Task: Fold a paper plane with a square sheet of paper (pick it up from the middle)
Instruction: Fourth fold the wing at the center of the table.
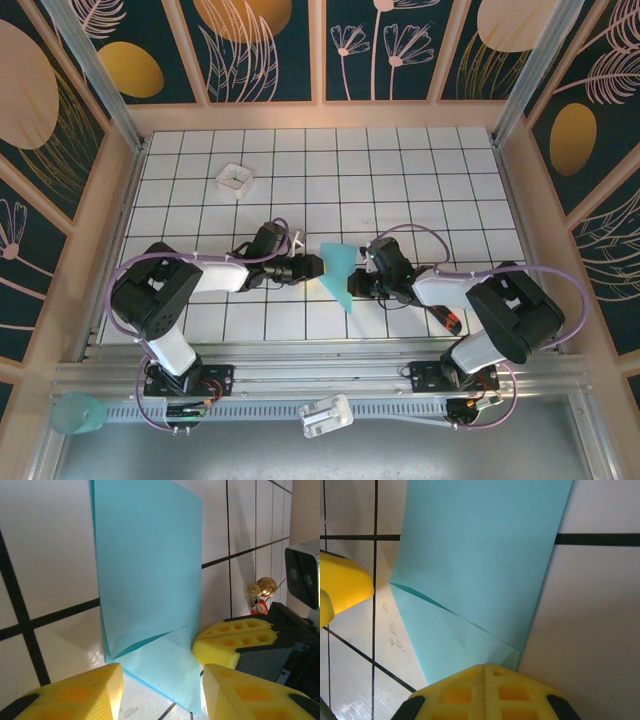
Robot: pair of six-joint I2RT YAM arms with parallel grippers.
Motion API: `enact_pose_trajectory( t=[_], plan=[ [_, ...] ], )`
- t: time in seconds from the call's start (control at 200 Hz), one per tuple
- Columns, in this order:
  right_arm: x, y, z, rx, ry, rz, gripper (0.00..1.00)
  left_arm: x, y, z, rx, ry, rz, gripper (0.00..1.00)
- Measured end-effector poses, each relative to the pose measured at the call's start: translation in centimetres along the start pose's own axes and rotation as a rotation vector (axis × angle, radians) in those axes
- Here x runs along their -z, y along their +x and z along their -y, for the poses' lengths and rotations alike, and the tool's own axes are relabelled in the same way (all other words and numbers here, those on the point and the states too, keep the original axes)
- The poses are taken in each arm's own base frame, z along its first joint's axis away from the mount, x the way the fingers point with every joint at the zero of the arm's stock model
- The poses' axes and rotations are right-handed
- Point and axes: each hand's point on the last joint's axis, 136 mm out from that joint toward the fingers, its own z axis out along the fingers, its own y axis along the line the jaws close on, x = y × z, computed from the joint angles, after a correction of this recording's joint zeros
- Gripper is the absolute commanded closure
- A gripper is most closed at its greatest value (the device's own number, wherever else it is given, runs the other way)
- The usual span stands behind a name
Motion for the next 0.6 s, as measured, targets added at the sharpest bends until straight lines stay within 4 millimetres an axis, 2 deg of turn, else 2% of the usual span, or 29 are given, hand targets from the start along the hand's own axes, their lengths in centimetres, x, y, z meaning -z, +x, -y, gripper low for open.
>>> enact_pose_trajectory(
  t=[0.17,0.6],
  plan=[
    [-0.05,-0.13,0.00,0.001,0.000,0.006,1.00,-0.51,0.19,-0.83,0.023,-0.032,-0.021,0.54],
    [-0.09,-0.21,0.00,0.003,-0.003,0.013,1.00,-0.80,-0.01,-0.88,0.044,-0.054,-0.039,0.56]
  ],
)
